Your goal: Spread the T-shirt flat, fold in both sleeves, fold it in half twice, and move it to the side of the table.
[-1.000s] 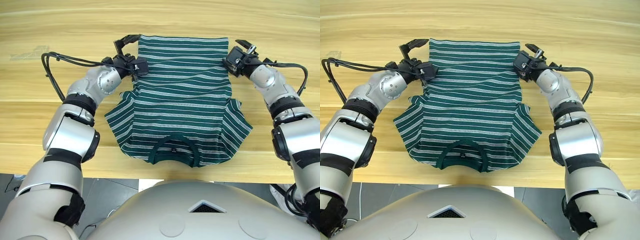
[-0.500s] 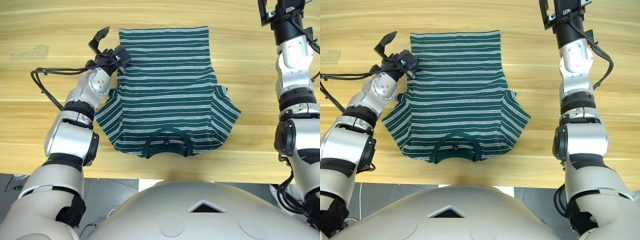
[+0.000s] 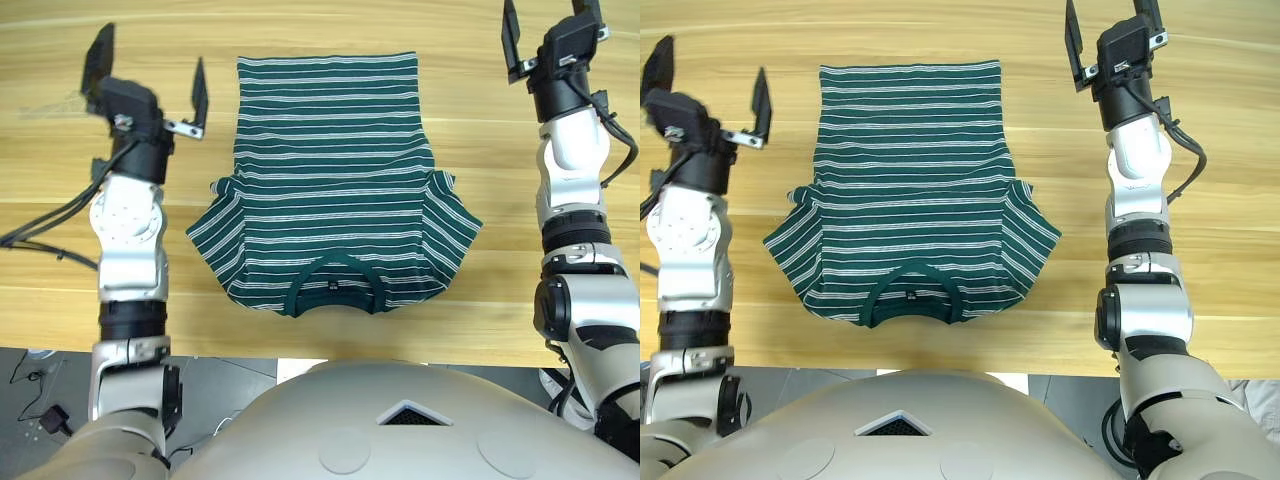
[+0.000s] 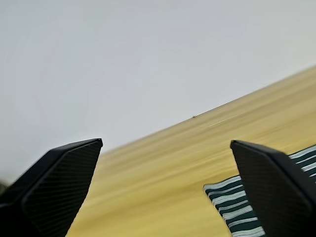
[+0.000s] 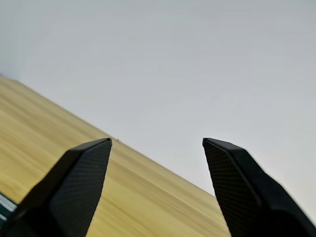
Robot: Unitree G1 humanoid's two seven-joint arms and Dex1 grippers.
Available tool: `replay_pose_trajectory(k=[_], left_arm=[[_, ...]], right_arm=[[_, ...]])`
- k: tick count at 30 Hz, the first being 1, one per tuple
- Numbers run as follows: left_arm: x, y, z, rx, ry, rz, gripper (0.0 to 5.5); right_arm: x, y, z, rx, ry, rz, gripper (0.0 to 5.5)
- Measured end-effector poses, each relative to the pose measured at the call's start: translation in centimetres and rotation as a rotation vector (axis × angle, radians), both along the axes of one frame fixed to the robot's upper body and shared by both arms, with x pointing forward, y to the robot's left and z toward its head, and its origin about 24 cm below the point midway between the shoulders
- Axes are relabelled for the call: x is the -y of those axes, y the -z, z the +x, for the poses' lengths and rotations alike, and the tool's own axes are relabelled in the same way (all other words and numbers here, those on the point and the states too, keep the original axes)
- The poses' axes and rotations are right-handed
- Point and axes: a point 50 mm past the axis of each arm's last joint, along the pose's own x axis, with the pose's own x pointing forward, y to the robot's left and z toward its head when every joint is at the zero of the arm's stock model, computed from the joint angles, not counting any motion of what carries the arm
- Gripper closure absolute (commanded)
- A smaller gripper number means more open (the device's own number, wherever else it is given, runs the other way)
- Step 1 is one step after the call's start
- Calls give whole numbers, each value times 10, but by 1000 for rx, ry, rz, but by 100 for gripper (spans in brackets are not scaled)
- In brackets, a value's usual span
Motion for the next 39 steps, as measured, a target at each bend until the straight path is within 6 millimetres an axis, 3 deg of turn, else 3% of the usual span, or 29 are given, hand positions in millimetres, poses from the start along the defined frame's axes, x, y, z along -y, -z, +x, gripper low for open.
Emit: replay_pose_trajectory(k=[3,6,8,10,17,23,39], left_arm=[[-4,12,-48,-93,-86,-315,69],[18,29,-107,-259,-115,-691,69],[28,40,-129,-344,-129,-837,69],[30,49,-138,-407,-149,-878,69],[39,77,-145,-548,-162,-929,69],[38,84,-130,-557,-141,-832,69],[34,92,-107,-565,-172,-757,342]], right_arm=[[2,-9,-10,42,3,20,208],[9,-23,-22,67,20,34,208],[13,-35,-27,87,25,31,208],[11,-43,-30,104,24,29,208],[10,-44,-31,78,28,26,208],[10,-43,-31,69,20,20,208],[11,-36,-33,49,27,8,204]])
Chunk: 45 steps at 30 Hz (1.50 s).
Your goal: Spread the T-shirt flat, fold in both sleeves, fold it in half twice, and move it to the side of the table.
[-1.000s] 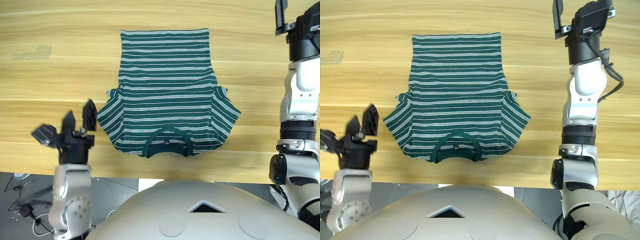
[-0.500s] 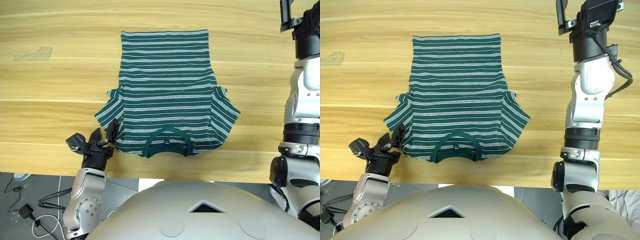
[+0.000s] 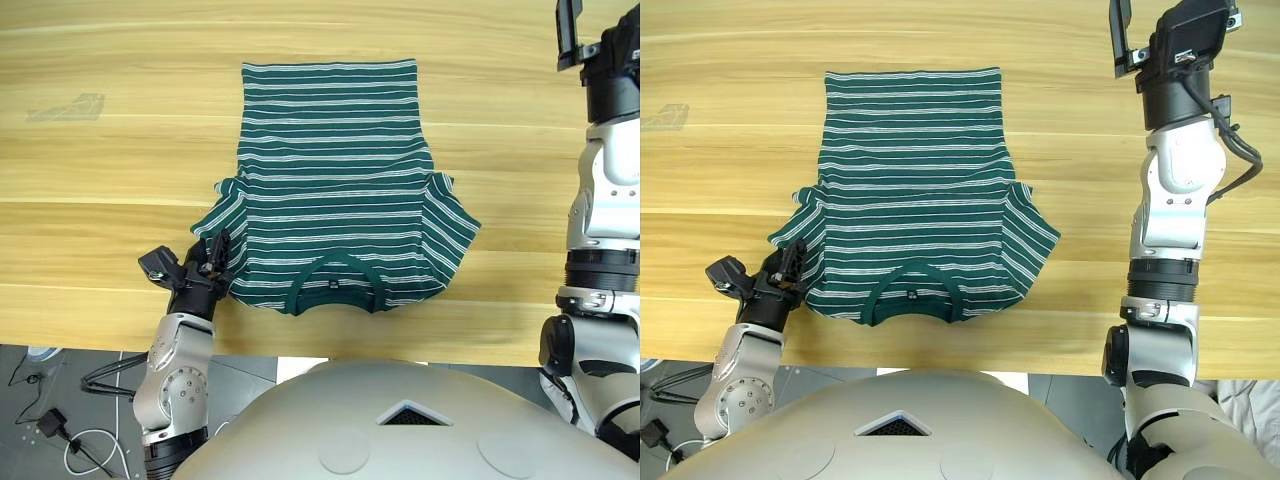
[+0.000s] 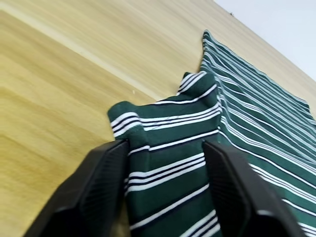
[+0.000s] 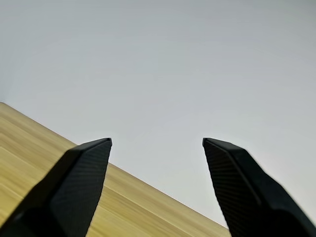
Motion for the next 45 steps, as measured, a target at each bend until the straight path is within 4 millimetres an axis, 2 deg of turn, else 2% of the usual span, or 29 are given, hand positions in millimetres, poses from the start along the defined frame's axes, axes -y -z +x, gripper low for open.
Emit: replay_pose_trajectory(k=[8,13,27,33,38,45], left_arm=[[-13,2,4,-17,-80,57,468],[-12,4,4,-21,-97,51,545],[-15,1,6,6,-81,120,548],[4,-33,15,226,52,314,548],[25,-35,14,258,200,384,548],[68,-31,1,328,636,667,548]], right_arm=[[1,7,-3,-21,5,2,204],[0,9,-3,-28,4,0,204],[-5,18,-1,-52,-6,2,204],[-4,22,0,-65,0,0,204],[-4,22,-1,-55,1,1,204],[-3,24,0,-58,6,4,204]])
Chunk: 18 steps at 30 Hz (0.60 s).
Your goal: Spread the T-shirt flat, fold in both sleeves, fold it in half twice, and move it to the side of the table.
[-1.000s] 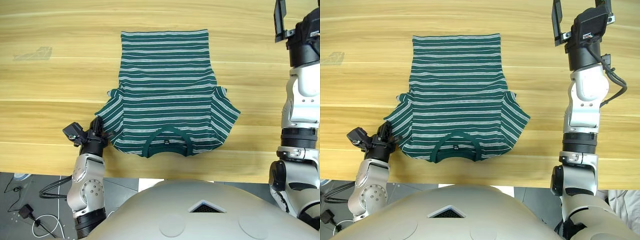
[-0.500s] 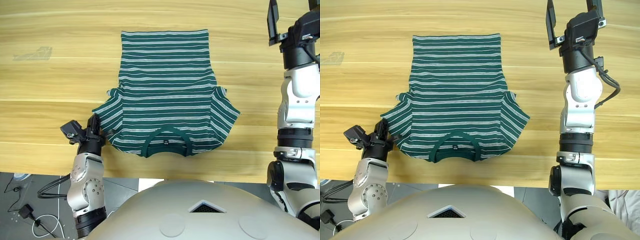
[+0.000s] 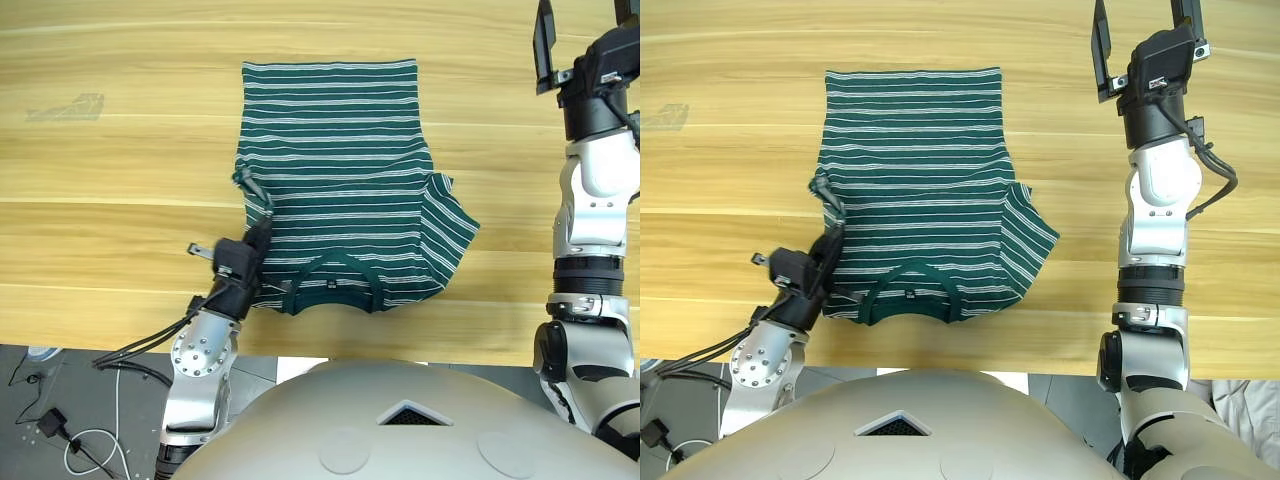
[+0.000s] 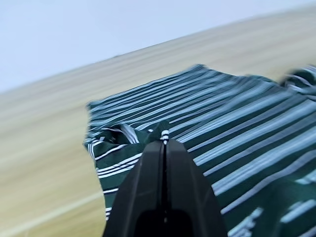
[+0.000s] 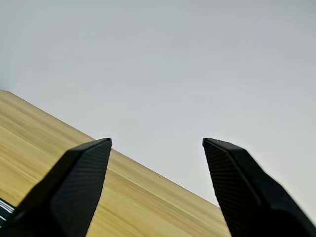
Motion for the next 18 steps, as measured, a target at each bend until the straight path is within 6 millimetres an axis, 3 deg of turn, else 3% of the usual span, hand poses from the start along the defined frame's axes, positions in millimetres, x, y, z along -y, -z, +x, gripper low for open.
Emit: replay_pose_trajectory(k=[9,15,18], left_arm=[[-2,16,1,-40,34,181,548],[-4,20,2,-42,35,266,455],[8,14,-4,-59,124,161,408]], right_arm=[[3,2,-1,-1,12,4,204],[9,7,-6,-20,35,7,204],[9,7,-6,-21,34,6,204]])
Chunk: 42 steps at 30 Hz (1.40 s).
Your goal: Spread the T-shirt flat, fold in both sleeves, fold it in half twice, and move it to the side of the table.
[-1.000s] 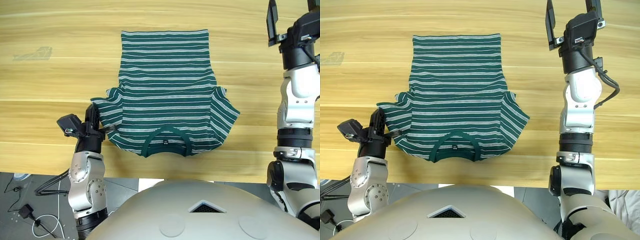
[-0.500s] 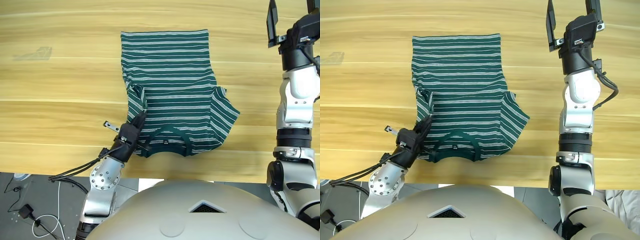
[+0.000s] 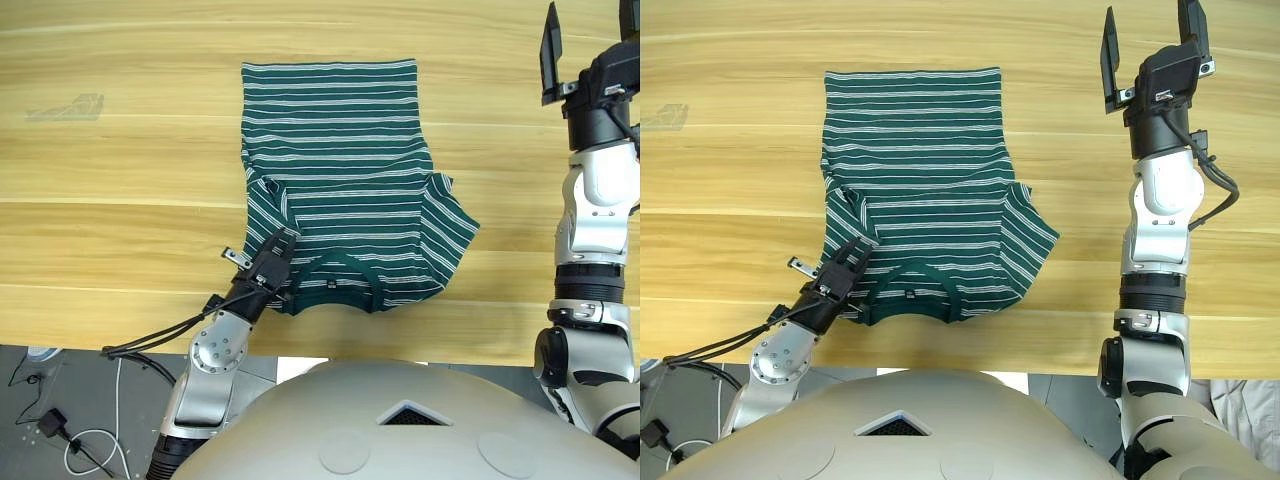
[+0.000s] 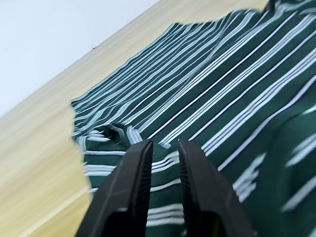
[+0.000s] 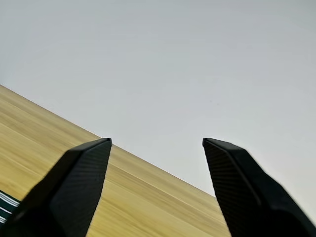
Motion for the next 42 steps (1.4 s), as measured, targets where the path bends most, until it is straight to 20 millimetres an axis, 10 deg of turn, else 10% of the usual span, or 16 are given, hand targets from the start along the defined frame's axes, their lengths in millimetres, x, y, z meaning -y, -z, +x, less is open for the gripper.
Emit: replay_pose_trajectory(k=[9,21,42], left_arm=[[7,-28,-15,-66,191,-311,400],[-93,-87,27,326,-530,-541,400],[-82,-61,32,244,-585,-465,396]], right_arm=[[6,16,-20,-201,-158,203,204],[56,66,-136,-890,-488,663,204],[17,101,-125,-1163,-410,457,238]])
